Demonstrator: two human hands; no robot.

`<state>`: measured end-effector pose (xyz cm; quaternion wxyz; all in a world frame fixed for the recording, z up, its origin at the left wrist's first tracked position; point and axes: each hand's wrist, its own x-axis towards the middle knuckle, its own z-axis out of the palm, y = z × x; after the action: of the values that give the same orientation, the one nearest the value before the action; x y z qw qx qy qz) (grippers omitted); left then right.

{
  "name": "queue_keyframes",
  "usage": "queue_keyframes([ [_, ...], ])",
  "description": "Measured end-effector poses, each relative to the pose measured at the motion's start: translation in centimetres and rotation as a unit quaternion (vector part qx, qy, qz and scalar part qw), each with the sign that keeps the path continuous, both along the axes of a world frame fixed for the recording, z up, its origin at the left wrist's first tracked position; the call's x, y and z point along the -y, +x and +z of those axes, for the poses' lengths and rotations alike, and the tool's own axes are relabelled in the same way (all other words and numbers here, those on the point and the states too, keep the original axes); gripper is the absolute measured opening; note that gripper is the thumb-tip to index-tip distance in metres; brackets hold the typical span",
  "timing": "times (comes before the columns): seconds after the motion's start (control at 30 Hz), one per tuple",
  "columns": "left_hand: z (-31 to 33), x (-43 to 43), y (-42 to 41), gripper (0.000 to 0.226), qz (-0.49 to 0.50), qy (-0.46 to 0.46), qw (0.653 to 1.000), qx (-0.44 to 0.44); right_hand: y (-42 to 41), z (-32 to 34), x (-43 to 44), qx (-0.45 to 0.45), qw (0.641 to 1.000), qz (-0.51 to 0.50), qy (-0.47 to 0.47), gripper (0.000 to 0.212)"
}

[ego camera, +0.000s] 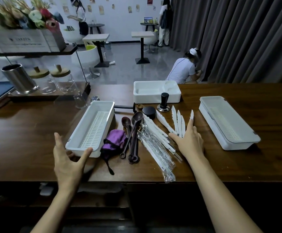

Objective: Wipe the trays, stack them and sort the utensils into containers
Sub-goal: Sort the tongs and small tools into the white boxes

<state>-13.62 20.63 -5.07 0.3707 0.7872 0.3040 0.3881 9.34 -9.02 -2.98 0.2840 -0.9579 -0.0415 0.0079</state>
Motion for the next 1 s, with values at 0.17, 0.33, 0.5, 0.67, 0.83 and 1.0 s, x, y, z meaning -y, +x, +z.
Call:
queue_keyframes([
  [0.17,0.3,0.1,-0.1,0.121,-0.002,-0.015,1.000,0.004,0.9,0.3,-1.1,0.020,0.999,-0.019,-0.018,0.118],
  [0.33,0.4,0.3,-0.1,0.116,-0.003,-0.020,1.000,-0.002,1.4,0.2,-1.6,0.026,0.999,-0.024,-0.023,0.109],
  [0.5,0.2,-0.5,-0.3,0.118,-0.013,-0.042,0.999,0.004,1.1,0.5,-1.5,0.049,0.999,-0.020,-0.002,0.097],
  [0.67,0.2,-1.9,-0.9,0.119,-0.039,-0.077,0.996,0.001,0.0,2.4,-1.7,0.076,0.994,-0.027,0.074,0.086],
  [0.83,0.3,-4.9,-2.0,0.118,-0.073,-0.108,0.991,-0.009,-2.2,4.9,-5.1,0.074,0.970,0.080,0.217,0.066],
  [1.0,0.9,-8.6,-2.9,0.114,-0.124,-0.142,0.982,-0.008,-4.4,7.8,-13.3,0.016,0.941,0.316,0.118,0.057],
])
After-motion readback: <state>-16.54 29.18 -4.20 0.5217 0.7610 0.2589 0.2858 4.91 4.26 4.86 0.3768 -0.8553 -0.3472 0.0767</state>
